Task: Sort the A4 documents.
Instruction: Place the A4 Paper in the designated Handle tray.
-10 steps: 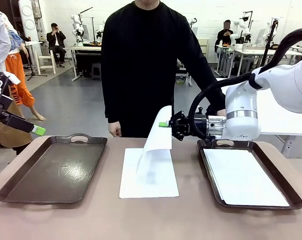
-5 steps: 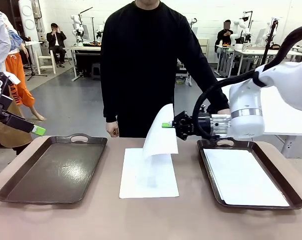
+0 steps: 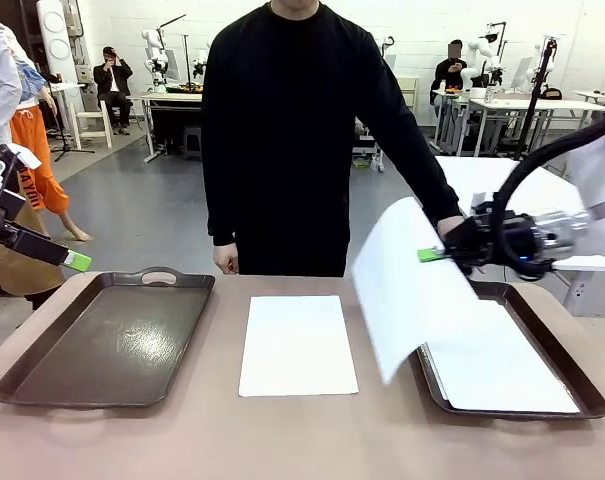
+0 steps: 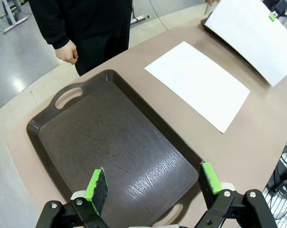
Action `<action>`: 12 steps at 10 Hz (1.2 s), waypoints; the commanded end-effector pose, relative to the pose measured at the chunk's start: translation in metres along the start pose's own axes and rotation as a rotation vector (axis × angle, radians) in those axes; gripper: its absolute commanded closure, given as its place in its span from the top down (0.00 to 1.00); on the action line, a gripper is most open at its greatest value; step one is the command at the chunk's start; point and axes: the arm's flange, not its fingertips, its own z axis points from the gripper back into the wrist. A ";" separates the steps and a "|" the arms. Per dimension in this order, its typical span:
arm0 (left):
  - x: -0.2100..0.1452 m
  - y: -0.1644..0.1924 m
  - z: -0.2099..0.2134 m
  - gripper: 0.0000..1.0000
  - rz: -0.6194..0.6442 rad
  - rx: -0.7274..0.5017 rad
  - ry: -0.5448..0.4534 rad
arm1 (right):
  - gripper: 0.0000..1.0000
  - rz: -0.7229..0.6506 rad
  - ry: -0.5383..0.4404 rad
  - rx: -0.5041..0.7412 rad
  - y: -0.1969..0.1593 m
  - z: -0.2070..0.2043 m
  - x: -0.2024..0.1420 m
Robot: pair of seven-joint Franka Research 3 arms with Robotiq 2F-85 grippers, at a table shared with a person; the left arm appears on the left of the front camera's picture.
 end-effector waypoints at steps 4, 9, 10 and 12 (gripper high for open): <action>-0.002 0.003 -0.002 1.00 -0.011 -0.016 -0.014 | 0.01 -0.027 -0.026 0.046 -0.022 0.059 -0.001; -0.002 0.003 -0.002 1.00 -0.011 -0.016 -0.014 | 0.01 -0.104 -0.070 0.100 -0.074 0.095 -0.007; -0.002 0.003 -0.002 1.00 -0.011 -0.016 -0.014 | 0.01 -0.115 -0.078 0.132 -0.089 0.102 -0.009; -0.002 0.003 -0.002 1.00 -0.011 -0.016 -0.014 | 0.01 -0.164 -0.076 0.084 -0.119 0.111 -0.017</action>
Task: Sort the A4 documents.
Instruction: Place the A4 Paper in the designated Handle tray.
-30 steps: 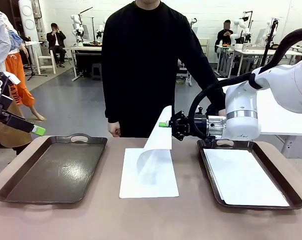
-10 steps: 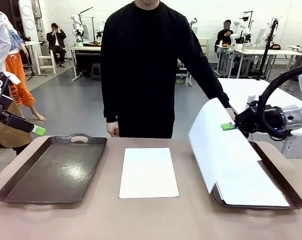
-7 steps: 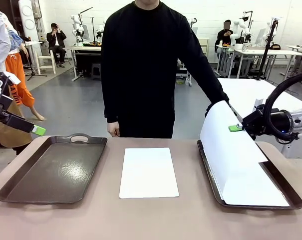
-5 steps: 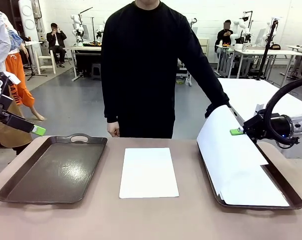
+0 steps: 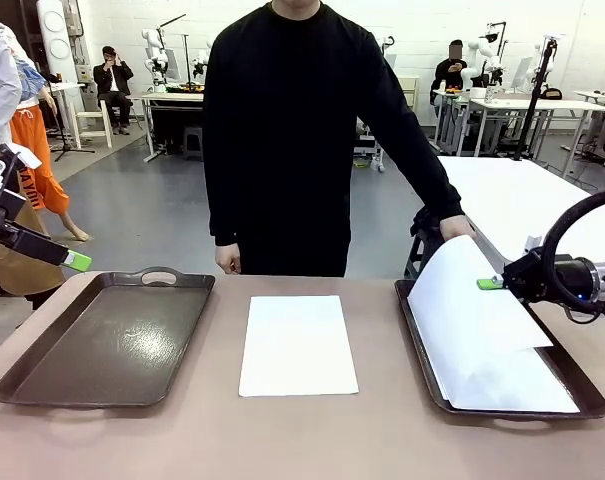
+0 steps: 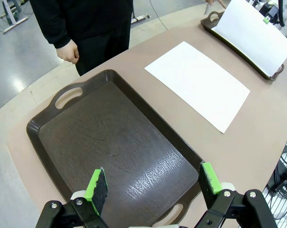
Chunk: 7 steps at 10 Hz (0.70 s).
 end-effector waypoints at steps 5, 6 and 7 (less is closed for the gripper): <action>-0.002 0.003 -0.002 1.00 -0.011 -0.016 -0.014 | 0.01 -0.010 -0.046 -0.397 -0.002 0.031 -0.004; -0.002 0.003 -0.002 1.00 -0.011 -0.016 -0.014 | 0.01 -0.001 -0.034 -0.450 0.002 0.028 -0.004; -0.002 0.003 -0.002 1.00 -0.011 -0.016 -0.014 | 0.01 -0.007 -0.015 -0.535 0.003 0.023 -0.004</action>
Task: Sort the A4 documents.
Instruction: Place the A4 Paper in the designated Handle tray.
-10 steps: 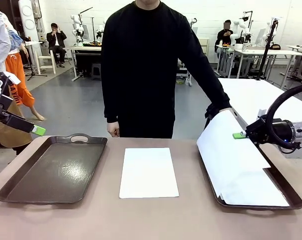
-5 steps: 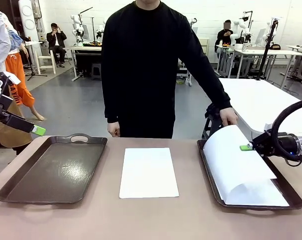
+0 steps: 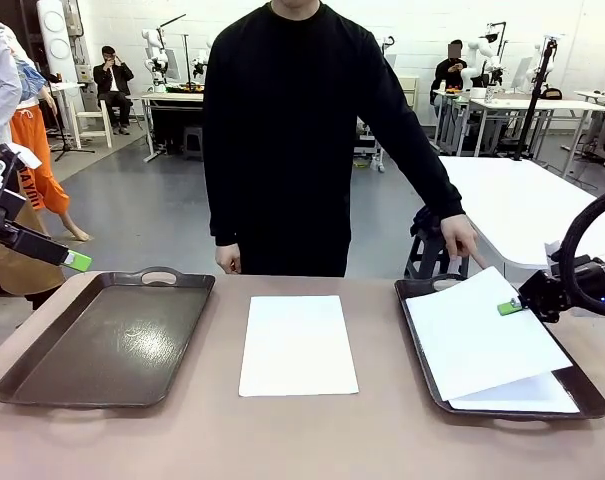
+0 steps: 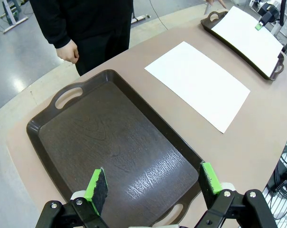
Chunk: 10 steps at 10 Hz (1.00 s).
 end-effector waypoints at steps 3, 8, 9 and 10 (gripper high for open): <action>-0.002 0.003 -0.002 1.00 -0.011 -0.016 -0.014 | 0.01 -0.028 0.076 -0.276 0.020 -0.027 -0.004; -0.002 0.003 -0.002 1.00 -0.011 -0.016 -0.014 | 0.01 -0.058 0.046 -0.396 0.022 -0.027 -0.007; -0.002 0.003 -0.002 1.00 -0.011 -0.016 -0.014 | 0.01 -0.063 0.030 -0.404 0.021 -0.026 -0.008; -0.002 0.003 -0.002 1.00 -0.011 -0.016 -0.014 | 0.01 -0.071 0.007 -0.409 0.022 -0.024 -0.010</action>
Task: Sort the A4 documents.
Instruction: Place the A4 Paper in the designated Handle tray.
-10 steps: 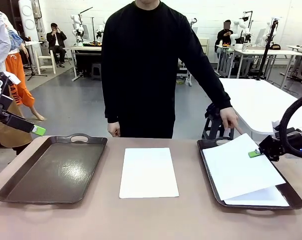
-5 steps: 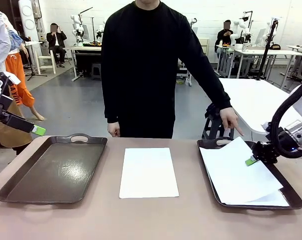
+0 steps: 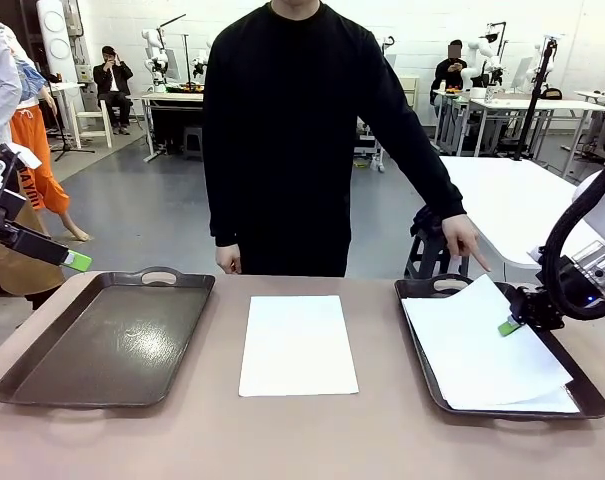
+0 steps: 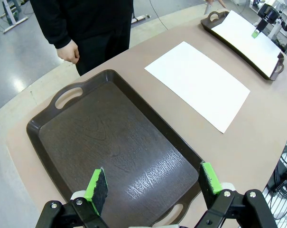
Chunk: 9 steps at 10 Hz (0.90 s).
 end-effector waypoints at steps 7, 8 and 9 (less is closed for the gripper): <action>-0.002 0.003 -0.002 1.00 -0.011 -0.016 -0.014 | 0.60 -0.057 -0.042 -0.170 0.027 0.015 -0.020; -0.002 0.003 -0.002 1.00 -0.011 -0.016 -0.014 | 0.68 -0.062 -0.035 -0.211 0.032 0.018 -0.022; -0.002 0.003 -0.002 1.00 -0.011 -0.016 -0.014 | 0.79 -0.065 -0.035 -0.242 0.036 0.020 -0.024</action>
